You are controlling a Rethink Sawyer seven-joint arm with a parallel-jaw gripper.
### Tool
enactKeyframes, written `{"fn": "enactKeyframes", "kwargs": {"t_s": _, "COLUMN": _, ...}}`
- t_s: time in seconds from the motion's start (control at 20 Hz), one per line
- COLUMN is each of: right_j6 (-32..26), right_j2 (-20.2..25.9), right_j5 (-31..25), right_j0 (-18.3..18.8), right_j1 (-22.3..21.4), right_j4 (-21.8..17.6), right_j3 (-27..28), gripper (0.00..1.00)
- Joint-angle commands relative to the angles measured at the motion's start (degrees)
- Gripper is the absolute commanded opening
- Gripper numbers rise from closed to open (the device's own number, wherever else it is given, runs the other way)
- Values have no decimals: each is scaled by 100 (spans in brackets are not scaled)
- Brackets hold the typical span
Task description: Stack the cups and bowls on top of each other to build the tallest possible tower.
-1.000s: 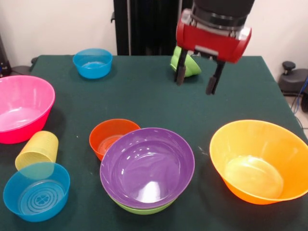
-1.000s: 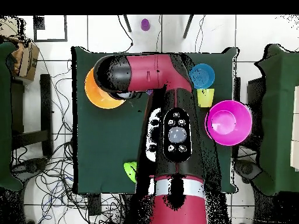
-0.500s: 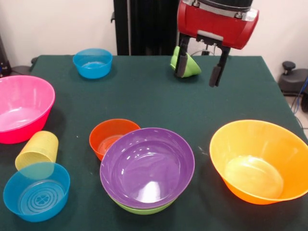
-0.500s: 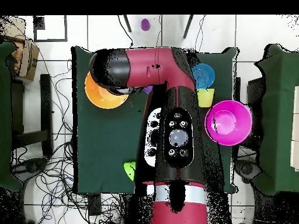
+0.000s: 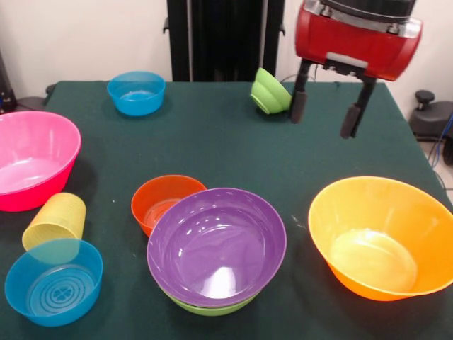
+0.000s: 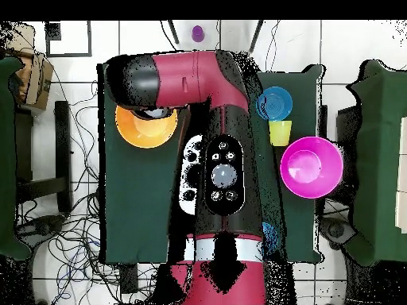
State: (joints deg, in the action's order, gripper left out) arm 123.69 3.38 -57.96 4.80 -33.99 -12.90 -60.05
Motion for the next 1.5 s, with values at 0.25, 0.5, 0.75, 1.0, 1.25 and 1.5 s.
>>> {"fn": "enactKeyframes", "kwargs": {"t_s": 0.25, "right_j6": 348, "right_j2": 164, "right_j5": -515, "right_j0": -125, "right_j1": 451, "right_j4": 98, "right_j3": 174, "gripper": 100}}
{"fn": "enactKeyframes", "kwargs": {"t_s": 0.5, "right_j6": 372, "right_j2": 147, "right_j5": 61, "right_j0": -47, "right_j1": 584, "right_j4": 107, "right_j3": -54, "gripper": 100}}
{"fn": "enactKeyframes", "kwargs": {"t_s": 0.75, "right_j6": 326, "right_j2": 67, "right_j5": 618, "right_j0": -22, "right_j1": 677, "right_j4": -50, "right_j3": -405, "gripper": 100}}
{"fn": "enactKeyframes", "kwargs": {"t_s": 1.0, "right_j6": 248, "right_j2": 27, "right_j5": 697, "right_j0": -23, "right_j1": 694, "right_j4": -24, "right_j3": -433, "gripper": 100}}
{"fn": "enactKeyframes", "kwargs": {"t_s": 1.25, "right_j6": 198, "right_j2": -8, "right_j5": 660, "right_j0": -39, "right_j1": 700, "right_j4": 24, "right_j3": -400, "gripper": 100}}
{"fn": "enactKeyframes", "kwargs": {"t_s": 1.5, "right_j6": 175, "right_j2": -51, "right_j5": 712, "right_j0": -64, "right_j1": 697, "right_j4": 69, "right_j3": -403, "gripper": 100}}
